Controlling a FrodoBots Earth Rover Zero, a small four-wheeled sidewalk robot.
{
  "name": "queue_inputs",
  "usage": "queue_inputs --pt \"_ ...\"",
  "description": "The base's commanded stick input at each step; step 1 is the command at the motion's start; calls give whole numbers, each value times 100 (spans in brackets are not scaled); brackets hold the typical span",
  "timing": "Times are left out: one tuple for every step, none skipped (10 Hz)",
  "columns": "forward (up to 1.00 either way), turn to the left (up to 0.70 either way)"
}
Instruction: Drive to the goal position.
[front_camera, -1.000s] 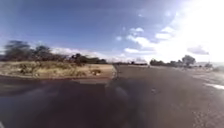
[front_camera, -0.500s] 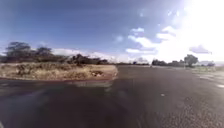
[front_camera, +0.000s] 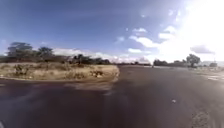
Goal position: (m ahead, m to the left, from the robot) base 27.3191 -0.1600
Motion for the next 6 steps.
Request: queue_inputs --pt "70 0" --pt "70 0" --pt "70 0" --pt "70 0" --pt "70 0" --pt "70 0"
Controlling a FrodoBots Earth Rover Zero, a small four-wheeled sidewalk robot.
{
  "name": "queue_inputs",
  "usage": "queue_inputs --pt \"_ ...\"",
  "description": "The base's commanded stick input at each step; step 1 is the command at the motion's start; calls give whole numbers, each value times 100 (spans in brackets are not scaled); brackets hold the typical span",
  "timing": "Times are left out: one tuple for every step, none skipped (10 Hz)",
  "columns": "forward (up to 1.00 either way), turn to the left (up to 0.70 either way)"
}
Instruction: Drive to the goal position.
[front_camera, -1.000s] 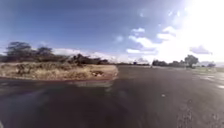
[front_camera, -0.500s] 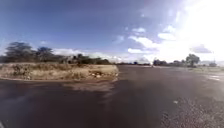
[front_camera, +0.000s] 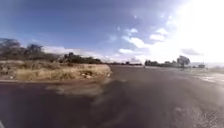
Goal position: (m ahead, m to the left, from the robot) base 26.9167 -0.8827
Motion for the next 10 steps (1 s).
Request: queue_inputs --pt "70 0" --pt "70 0" --pt "70 0" --pt "70 0" --pt "70 0" --pt "70 0" --pt "70 0" --pt "70 0" --pt "70 0" --pt "70 0"
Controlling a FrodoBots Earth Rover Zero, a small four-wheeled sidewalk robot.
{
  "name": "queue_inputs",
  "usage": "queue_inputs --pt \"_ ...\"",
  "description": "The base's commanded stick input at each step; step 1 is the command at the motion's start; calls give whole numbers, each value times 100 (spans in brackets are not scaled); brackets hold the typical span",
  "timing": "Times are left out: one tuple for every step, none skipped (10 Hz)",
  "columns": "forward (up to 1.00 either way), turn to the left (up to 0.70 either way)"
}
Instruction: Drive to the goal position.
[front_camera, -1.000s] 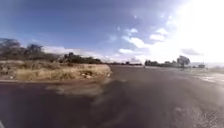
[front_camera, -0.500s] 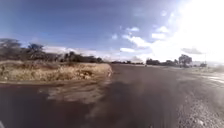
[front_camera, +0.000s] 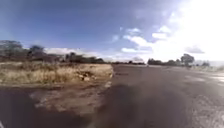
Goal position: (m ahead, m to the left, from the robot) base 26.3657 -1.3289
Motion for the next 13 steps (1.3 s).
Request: queue_inputs --pt "70 0" --pt "70 0" --pt "70 0" --pt "70 -35" --pt "70 -35" --pt "70 -35" --pt "70 -35" --pt "70 -35" --pt "70 -35" --pt "70 -35" --pt "70 -35" --pt "70 -35" --pt "70 -18"
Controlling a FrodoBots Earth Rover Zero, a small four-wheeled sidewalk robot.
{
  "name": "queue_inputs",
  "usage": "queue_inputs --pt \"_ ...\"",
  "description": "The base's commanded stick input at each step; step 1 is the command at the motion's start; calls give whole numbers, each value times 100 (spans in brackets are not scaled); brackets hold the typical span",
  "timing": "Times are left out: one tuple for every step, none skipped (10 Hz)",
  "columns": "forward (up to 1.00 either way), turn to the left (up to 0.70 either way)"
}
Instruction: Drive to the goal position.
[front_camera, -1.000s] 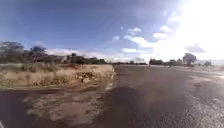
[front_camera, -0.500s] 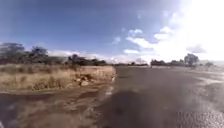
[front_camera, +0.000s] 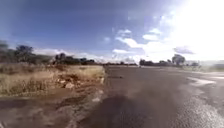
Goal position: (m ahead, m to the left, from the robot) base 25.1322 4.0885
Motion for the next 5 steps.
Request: queue_inputs --pt "70 0" --pt "70 0" --pt "70 0" --pt "70 0" --pt "70 0"
